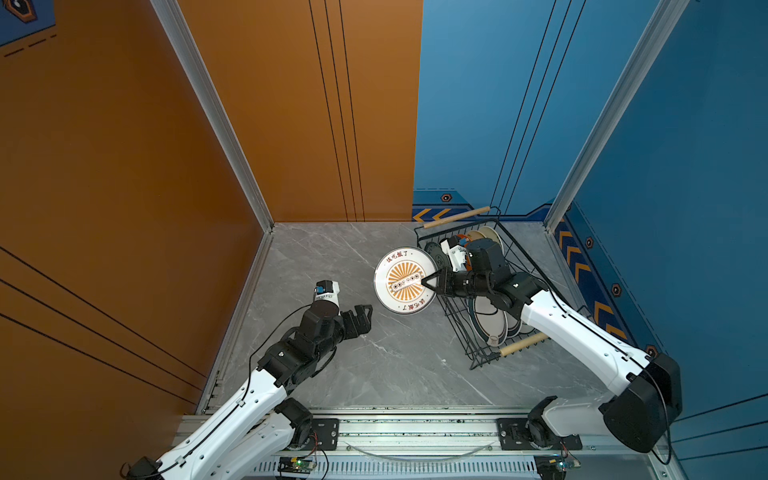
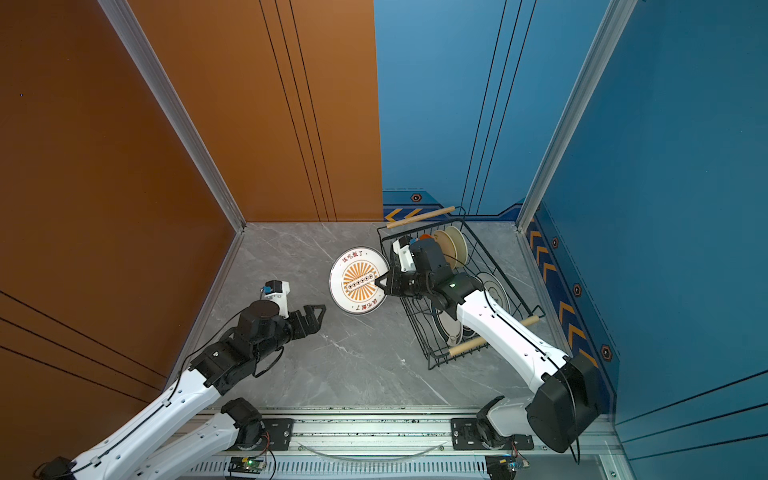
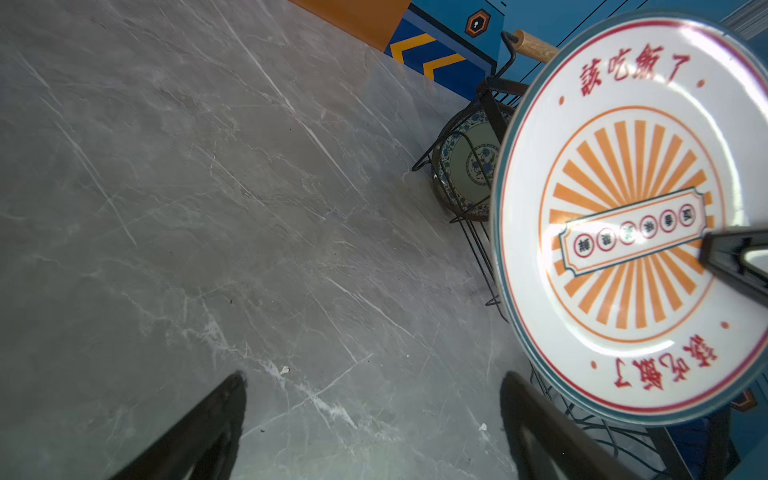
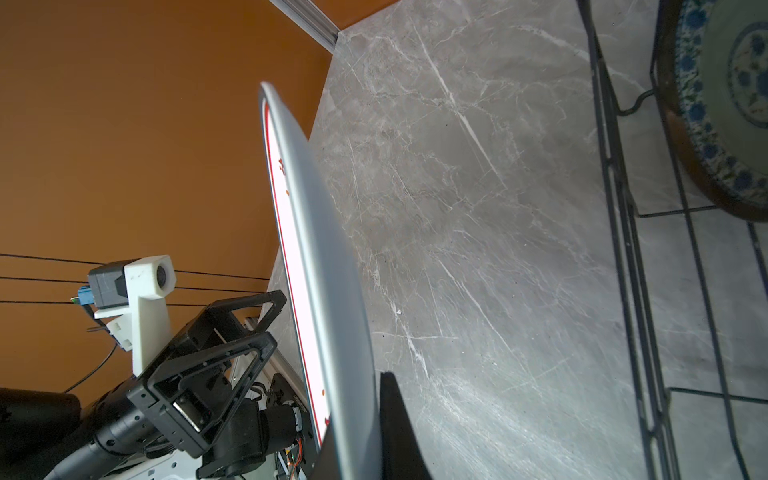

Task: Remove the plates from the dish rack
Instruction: 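Lift the sunburst plate out of the rack with the right gripper toward the left gripper, then close the left gripper on the sunburst plate rim while the right gripper holds it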

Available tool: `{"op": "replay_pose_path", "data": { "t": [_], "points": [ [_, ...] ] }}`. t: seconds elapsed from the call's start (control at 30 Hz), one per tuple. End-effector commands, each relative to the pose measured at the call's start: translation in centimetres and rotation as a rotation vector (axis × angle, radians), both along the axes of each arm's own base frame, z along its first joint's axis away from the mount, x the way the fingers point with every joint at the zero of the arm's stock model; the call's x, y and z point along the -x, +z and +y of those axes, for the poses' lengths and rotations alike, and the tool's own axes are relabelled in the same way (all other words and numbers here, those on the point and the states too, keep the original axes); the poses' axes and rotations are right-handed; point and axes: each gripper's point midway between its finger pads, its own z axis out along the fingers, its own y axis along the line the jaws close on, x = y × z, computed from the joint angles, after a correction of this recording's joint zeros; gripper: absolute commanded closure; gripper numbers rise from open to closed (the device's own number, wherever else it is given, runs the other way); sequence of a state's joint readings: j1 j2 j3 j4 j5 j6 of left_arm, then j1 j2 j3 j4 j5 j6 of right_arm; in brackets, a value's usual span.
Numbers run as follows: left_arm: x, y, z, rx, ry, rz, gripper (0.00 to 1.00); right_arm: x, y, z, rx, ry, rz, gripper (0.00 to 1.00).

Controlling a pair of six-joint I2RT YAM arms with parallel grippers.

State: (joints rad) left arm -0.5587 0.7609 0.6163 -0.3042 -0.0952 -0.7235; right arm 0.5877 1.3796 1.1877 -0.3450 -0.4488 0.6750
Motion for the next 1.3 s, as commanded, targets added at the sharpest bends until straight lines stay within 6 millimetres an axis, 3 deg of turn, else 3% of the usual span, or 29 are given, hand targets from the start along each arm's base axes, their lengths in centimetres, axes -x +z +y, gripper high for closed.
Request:
{"op": "replay_pose_path", "data": {
  "t": [0.0,0.2,0.23,0.6,0.7,1.07,1.1,1.27],
  "points": [
    [-0.2,1.0,-1.1,0.096,-0.045,-0.026,0.04,0.0,0.2,1.8,-0.059,0.036,-0.004,0.97],
    [-0.2,0.2,-0.9,0.119,-0.056,-0.012,0.05,-0.2,-0.8,3.8,-0.083,0.065,0.026,0.97],
    [-0.7,0.8,-1.0,0.139,-0.055,-0.037,0.05,-0.2,-0.9,4.3,-0.099,0.073,0.033,0.97],
    [-2.4,-0.5,0.2,0.256,-0.003,-0.034,0.13,-0.4,-1.9,7.6,-0.192,0.136,0.100,0.96],
    [-2.7,-0.5,0.1,0.296,-0.010,-0.041,0.22,-0.5,-2.3,7.9,-0.194,0.139,0.107,0.96],
    [-2.7,-0.9,0.1,0.369,-0.039,-0.040,0.41,-0.7,-3.9,9.8,-0.196,0.157,0.145,0.95],
    [-2.7,-0.9,0.1,0.374,-0.041,-0.041,0.45,0.3,-4.0,10.8,-0.193,0.187,0.150,0.95],
    [-2.5,-1.3,0.6,0.379,-0.029,-0.034,0.57,0.4,-4.3,11.4,-0.189,0.196,0.154,0.91]
  ]
}}
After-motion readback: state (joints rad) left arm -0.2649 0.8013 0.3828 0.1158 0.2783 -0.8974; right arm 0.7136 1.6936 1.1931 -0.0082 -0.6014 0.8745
